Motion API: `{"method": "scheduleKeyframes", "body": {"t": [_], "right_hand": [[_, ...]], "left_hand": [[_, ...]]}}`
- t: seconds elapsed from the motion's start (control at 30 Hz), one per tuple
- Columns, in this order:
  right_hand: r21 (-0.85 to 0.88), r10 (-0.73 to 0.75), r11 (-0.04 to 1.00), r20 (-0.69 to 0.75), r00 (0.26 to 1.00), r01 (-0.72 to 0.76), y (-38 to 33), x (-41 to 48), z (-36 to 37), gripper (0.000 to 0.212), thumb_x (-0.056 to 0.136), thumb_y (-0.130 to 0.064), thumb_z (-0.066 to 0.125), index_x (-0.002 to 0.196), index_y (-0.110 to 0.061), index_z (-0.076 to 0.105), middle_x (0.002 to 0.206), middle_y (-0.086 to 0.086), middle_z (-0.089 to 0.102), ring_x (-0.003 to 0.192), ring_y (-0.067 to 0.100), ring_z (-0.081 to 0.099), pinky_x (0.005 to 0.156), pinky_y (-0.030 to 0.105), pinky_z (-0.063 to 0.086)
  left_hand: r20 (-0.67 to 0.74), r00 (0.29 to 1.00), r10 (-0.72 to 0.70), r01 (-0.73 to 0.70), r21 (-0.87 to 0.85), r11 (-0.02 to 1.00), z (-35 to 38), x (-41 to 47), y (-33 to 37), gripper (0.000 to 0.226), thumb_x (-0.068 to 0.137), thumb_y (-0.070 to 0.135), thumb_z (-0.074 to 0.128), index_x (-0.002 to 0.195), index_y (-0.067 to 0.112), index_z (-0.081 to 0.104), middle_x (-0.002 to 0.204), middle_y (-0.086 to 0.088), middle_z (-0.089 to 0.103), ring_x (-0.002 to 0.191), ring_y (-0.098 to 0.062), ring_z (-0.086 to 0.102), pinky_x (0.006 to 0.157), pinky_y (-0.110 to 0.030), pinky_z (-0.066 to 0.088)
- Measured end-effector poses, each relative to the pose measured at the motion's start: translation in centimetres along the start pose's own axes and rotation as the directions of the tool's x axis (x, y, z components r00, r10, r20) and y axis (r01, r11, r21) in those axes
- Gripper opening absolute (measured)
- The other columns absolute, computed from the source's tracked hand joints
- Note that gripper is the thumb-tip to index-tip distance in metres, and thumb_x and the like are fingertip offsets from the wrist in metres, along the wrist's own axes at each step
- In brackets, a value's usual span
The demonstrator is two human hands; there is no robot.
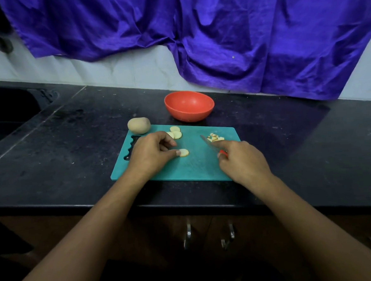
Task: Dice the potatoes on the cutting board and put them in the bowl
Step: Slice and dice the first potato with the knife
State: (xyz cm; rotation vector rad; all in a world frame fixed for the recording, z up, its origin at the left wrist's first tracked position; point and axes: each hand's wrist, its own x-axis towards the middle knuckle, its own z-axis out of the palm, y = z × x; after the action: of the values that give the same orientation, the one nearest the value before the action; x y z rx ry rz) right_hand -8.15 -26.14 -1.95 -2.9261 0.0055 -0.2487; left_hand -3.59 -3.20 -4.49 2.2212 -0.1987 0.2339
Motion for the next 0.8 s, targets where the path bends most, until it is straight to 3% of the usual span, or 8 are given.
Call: {"method": "scheduleKeyframes", "body": {"t": [0.1, 0.23, 0.3, 0.37, 0.4, 0.53, 0.63, 0.8], "right_hand": [[0.08, -0.001, 0.997, -0.043, 0.999, 0.004, -0.4, 0.0, 0.6, 0.046, 0.1, -0.031, 0.051, 0.145, -0.043, 0.053, 0.091, -0.005, 0.065, 0.074, 0.018, 0.06, 0.063, 0.032, 0.044], [0.3, -0.056, 0.95, -0.121, 0.991, 0.09, 0.0, 0.2, 2.0, 0.044, 0.101, -0.03, 0.054, 0.144, -0.039, 0.056, 0.123, -0.006, 0.072, 0.099, 0.019, 0.068, 0.081, 0.037, 0.056], [0.475, -0.008, 0.875, -0.187, 0.982, 0.098, 0.5, 0.1, 2.7, 0.042, 0.101, -0.026, 0.058, 0.141, -0.039, 0.06, 0.097, -0.013, 0.075, 0.078, 0.008, 0.067, 0.069, 0.032, 0.054], [0.608, 0.029, 0.784, -0.234, 0.972, 0.123, 1.2, -0.1, 3.2, 0.041, 0.101, -0.022, 0.06, 0.138, -0.039, 0.062, 0.062, -0.012, 0.058, 0.051, 0.006, 0.047, 0.05, 0.029, 0.04], [0.641, 0.034, 0.756, -0.241, 0.97, 0.132, 1.5, -0.2, 3.4, 0.041, 0.102, -0.02, 0.06, 0.138, -0.04, 0.062, 0.057, -0.007, 0.051, 0.049, 0.008, 0.042, 0.047, 0.034, 0.038], [0.699, 0.029, 0.701, -0.224, 0.974, 0.14, 1.5, -0.1, 3.5, 0.039, 0.102, -0.023, 0.06, 0.134, -0.047, 0.062, 0.067, 0.012, 0.061, 0.056, 0.033, 0.046, 0.052, 0.051, 0.048], [0.709, 0.023, 0.691, -0.218, 0.976, 0.142, 1.5, 0.0, 3.6, 0.039, 0.103, -0.024, 0.06, 0.135, -0.047, 0.061, 0.07, 0.015, 0.062, 0.058, 0.035, 0.049, 0.052, 0.053, 0.048], [0.718, 0.024, 0.68, -0.226, 0.974, 0.15, 1.6, 0.0, 3.6, 0.04, 0.102, -0.02, 0.06, 0.135, -0.043, 0.062, 0.065, 0.013, 0.056, 0.058, 0.036, 0.049, 0.054, 0.053, 0.048]], "left_hand": [[-0.049, 0.998, -0.037, 0.033, -0.096, 0.995, 0.0, 0.6, -0.4, 0.019, 0.082, 0.019, 0.084, 0.096, 0.022, 0.072, 0.087, 0.007, 0.07, 0.071, -0.008, 0.065, 0.069, -0.017, 0.049], [-0.078, 0.99, -0.116, 0.113, -0.037, 0.993, 0.1, 2.2, -0.3, 0.026, 0.091, 0.02, 0.076, 0.116, 0.019, 0.068, 0.089, 0.004, 0.065, 0.072, -0.019, 0.069, 0.078, -0.042, 0.061], [-0.065, 0.989, -0.131, 0.133, 0.042, 0.99, 0.2, 3.0, -0.1, 0.035, 0.091, 0.023, 0.075, 0.124, 0.018, 0.065, 0.094, 0.002, 0.065, 0.084, -0.024, 0.068, 0.084, -0.047, 0.059], [-0.051, 0.988, -0.148, 0.153, 0.14, 0.978, 0.2, 3.7, 0.1, 0.04, 0.091, 0.028, 0.075, 0.128, 0.018, 0.064, 0.102, -0.002, 0.067, 0.096, -0.025, 0.066, 0.089, -0.046, 0.056], [-0.047, 0.987, -0.155, 0.162, 0.187, 0.969, 0.2, 3.9, 0.2, 0.04, 0.091, 0.03, 0.075, 0.128, 0.019, 0.064, 0.105, -0.003, 0.066, 0.098, -0.024, 0.064, 0.091, -0.045, 0.055], [-0.018, 0.98, -0.196, 0.194, 0.253, 0.948, 0.2, 4.6, 0.8, 0.028, 0.09, 0.034, 0.076, 0.114, 0.023, 0.068, 0.103, 0.002, 0.058, 0.096, -0.021, 0.06, 0.087, -0.041, 0.053], [-0.021, 0.976, -0.216, 0.216, 0.207, 0.954, -0.1, 4.6, 0.6, 0.027, 0.086, 0.031, 0.08, 0.106, 0.024, 0.065, 0.104, 0.003, 0.058, 0.094, -0.019, 0.059, 0.078, -0.036, 0.048], [-0.115, 0.993, -0.007, 0.016, 0.08, 0.997, 0.0, 2.7, -0.5, 0.015, 0.086, 0.03, 0.081, 0.088, 0.022, 0.069, 0.088, 0.005, 0.065, 0.083, -0.008, 0.062, 0.065, -0.023, 0.043]]}}
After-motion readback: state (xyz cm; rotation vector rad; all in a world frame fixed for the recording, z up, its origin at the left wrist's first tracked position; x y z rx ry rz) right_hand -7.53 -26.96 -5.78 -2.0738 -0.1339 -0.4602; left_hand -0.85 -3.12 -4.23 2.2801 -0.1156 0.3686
